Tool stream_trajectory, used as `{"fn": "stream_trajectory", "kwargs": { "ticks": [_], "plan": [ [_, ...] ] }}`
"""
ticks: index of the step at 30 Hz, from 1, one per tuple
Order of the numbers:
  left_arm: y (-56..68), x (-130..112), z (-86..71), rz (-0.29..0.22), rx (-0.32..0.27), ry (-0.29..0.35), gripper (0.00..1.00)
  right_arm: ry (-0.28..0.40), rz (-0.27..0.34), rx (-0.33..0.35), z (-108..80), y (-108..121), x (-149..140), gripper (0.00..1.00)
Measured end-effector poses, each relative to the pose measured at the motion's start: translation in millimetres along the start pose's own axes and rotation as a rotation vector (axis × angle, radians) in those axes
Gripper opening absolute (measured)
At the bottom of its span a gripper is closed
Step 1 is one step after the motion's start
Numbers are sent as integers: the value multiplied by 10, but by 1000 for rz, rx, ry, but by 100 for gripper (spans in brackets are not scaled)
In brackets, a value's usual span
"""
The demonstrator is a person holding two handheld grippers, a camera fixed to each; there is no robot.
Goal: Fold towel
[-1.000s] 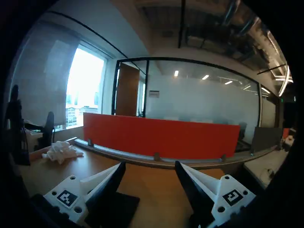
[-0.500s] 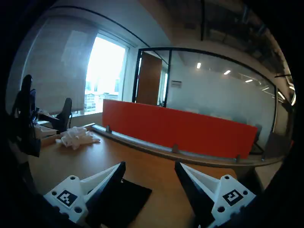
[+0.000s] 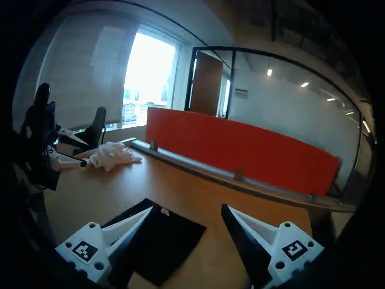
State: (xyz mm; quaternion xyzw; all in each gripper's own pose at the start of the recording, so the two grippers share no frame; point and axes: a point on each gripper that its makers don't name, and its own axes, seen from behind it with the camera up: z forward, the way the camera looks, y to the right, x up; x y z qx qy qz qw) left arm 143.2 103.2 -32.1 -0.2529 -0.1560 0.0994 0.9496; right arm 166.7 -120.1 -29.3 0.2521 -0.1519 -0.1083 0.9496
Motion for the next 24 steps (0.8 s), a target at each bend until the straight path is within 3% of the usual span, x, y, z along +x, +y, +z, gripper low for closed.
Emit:
{"fn": "stream_trajectory", "kwargs": {
  "ticks": [12, 24],
  "plan": [
    [275, -690, 166, 0, -54, -98, 100, -118, -28, 58, 156, -286, -733, 100],
    [437, -1322, 310, -8, -73, -184, 100, -195, -12, 95, 307, -551, -1370, 100]
  ]
}}
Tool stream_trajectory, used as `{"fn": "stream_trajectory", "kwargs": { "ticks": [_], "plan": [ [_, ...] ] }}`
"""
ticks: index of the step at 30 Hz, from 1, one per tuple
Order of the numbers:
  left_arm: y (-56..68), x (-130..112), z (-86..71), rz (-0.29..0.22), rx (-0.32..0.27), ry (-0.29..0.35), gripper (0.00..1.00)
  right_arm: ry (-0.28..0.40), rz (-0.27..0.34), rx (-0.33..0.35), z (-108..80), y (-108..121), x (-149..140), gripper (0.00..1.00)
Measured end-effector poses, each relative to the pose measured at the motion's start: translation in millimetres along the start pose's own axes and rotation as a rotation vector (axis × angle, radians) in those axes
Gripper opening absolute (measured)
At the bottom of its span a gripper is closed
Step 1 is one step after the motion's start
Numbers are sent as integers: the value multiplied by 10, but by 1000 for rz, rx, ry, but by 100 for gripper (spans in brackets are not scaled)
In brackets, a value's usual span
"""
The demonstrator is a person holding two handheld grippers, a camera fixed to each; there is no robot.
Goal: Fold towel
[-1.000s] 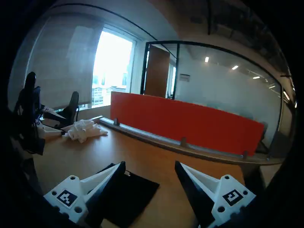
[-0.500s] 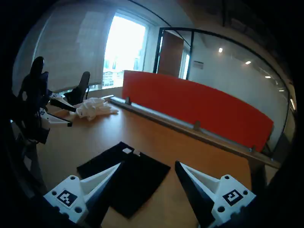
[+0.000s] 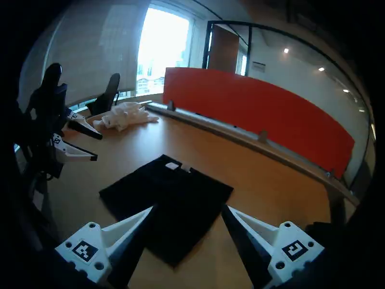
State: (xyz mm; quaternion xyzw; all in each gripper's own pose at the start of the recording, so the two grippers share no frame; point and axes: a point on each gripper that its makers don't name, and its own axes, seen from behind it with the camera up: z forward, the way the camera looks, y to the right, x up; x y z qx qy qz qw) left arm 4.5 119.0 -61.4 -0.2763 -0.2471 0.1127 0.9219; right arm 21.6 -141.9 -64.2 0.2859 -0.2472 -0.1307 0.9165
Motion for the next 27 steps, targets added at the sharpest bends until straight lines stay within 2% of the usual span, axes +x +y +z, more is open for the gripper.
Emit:
{"fn": "stream_trajectory", "kwargs": {
  "ticks": [12, 21, 27],
  "plan": [
    [195, -535, 217, -3, -47, -100, 100, -107, 4, 25, 238, -162, -669, 100],
    [342, -899, 326, -25, -84, -176, 100, -186, -1, 51, 321, -275, -1106, 100],
    [391, -1085, 371, -43, -99, -228, 100, -231, 0, 64, 346, -306, -1339, 100]
  ]
}}
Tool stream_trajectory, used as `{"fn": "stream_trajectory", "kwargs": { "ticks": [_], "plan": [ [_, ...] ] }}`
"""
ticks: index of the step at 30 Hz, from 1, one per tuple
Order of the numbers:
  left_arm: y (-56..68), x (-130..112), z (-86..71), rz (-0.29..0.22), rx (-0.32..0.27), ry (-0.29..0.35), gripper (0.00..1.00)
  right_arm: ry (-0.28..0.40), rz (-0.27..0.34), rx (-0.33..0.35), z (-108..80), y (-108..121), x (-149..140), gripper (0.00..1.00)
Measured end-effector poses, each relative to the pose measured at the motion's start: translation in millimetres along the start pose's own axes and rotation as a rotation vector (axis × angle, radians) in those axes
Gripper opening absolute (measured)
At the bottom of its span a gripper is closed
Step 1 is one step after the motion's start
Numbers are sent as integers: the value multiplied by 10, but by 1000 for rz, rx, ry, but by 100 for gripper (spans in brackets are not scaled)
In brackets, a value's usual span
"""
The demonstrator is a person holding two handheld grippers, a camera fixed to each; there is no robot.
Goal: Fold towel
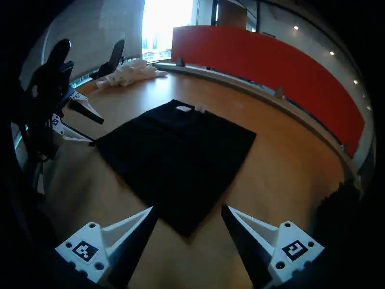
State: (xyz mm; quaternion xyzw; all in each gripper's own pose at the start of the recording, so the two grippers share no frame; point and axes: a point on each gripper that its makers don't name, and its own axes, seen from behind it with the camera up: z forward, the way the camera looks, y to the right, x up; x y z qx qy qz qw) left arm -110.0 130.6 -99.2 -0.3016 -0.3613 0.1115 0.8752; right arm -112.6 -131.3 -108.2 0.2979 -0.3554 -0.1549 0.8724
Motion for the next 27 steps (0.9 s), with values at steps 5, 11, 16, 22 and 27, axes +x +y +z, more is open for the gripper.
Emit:
{"fn": "stream_trajectory", "kwargs": {
  "ticks": [5, 11, 16, 22, 27],
  "plan": [
    [-12, -137, 44, -4, -3, -50, 100, -25, 8, 5, 38, 7, -114, 100],
    [7, -232, 84, 3, -16, -90, 100, -54, 13, 14, 75, 28, -228, 98],
    [25, -225, 116, 15, -17, -95, 100, -66, 2, 27, 100, 23, -268, 96],
    [23, -238, 131, 31, -14, -102, 100, -75, -5, 37, 118, 22, -299, 90],
    [23, -245, 131, 37, -5, -111, 95, -82, -2, 54, 119, -9, -331, 81]
  ]
}}
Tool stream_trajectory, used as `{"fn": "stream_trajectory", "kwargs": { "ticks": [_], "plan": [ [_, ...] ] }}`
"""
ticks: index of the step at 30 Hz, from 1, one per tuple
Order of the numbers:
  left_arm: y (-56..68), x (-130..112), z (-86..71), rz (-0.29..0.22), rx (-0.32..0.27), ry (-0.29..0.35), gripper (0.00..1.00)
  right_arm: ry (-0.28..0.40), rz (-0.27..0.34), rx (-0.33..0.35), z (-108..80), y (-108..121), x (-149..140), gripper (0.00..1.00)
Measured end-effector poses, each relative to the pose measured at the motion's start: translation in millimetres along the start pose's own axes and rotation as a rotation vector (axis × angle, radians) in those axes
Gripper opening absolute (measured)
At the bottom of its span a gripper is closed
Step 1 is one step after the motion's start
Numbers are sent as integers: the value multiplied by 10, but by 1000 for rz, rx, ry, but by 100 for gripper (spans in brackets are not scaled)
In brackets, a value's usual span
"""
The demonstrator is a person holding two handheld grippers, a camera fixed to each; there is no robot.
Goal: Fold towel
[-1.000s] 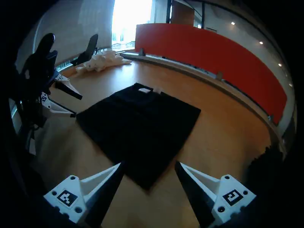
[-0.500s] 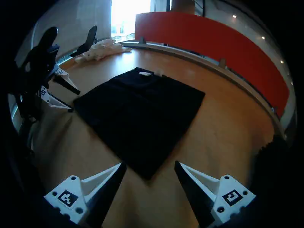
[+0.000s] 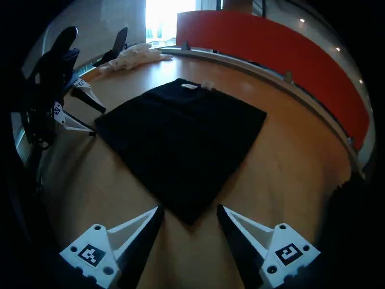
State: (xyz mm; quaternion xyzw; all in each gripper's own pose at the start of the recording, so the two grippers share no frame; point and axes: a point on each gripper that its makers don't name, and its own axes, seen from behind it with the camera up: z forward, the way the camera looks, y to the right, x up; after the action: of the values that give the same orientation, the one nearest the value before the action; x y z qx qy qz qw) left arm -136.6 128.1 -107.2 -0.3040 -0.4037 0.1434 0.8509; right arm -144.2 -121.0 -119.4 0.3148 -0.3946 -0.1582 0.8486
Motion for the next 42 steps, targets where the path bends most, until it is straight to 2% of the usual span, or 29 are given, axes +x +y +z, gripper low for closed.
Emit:
{"fn": "stream_trajectory", "kwargs": {
  "ticks": [4, 7, 12, 17, 20, 22, 26, 33, 42],
  "plan": [
    [0, -3, 0, -4, 2, -4, 88, -1, 14, 14, 12, -25, -4, 73],
    [8, -4, -1, 1, -1, -7, 79, -4, 17, 20, 21, -36, -10, 67],
    [8, -5, 2, -1, -1, -12, 71, -10, 6, 30, 33, -61, -9, 47],
    [-7, -11, 4, -11, 5, -20, 55, -12, -3, 37, 45, -95, 3, 29],
    [1, -9, 9, -11, 8, -25, 46, -15, 0, 38, 46, -107, 8, 22],
    [1, -5, 7, -14, 14, -28, 26, -19, 7, 36, 42, -105, 8, 20],
    [13, -1, 4, -29, 25, -33, 19, -23, 27, 27, 32, -91, 11, 16],
    [37, 30, -28, -65, 24, -32, 15, 2, 37, 14, -36, -84, 95, 15],
    [39, 264, -245, -82, 30, 10, 15, 53, 49, 0, -258, -61, 354, 14]
  ]
}}
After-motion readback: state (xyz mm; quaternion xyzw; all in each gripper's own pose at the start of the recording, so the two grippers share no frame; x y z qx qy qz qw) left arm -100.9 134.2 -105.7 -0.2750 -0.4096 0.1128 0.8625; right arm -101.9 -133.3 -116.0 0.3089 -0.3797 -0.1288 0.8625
